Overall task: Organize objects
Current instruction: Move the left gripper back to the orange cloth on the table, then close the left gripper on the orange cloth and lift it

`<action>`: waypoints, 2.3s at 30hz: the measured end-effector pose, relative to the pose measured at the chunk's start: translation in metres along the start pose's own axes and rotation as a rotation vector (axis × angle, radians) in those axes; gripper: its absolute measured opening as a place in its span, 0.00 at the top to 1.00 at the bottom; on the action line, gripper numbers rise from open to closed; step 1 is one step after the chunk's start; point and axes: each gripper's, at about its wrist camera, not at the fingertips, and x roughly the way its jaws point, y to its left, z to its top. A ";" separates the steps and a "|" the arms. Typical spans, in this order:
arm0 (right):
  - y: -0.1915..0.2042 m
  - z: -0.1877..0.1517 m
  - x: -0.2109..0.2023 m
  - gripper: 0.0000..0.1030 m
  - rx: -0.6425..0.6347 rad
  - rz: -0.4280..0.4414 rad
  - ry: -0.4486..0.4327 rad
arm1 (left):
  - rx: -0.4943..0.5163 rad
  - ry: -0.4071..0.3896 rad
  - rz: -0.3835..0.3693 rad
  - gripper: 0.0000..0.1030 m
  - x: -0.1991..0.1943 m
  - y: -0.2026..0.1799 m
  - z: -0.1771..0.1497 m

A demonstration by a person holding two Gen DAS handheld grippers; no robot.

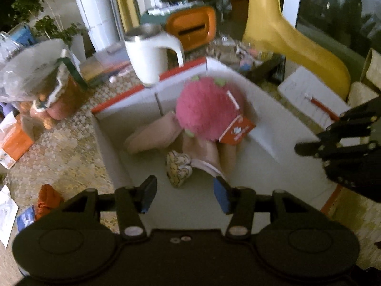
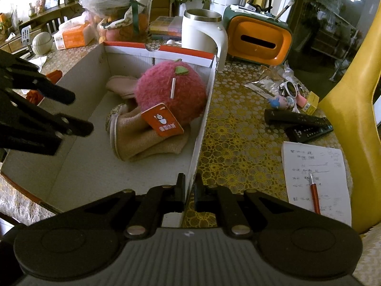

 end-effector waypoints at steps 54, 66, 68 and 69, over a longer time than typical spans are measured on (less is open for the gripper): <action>0.005 0.002 0.004 0.94 -0.029 -0.020 0.040 | -0.438 -0.023 0.285 0.04 0.024 0.182 -0.088; 0.004 0.003 0.004 0.94 -0.030 -0.011 0.046 | -0.556 0.065 0.258 0.37 0.055 0.204 -0.085; 0.004 0.003 0.004 0.94 -0.029 -0.011 0.046 | -0.556 0.075 0.268 0.42 0.056 0.204 -0.085; 0.004 0.003 0.004 0.94 -0.028 -0.011 0.046 | -0.559 0.081 0.270 0.46 0.056 0.204 -0.086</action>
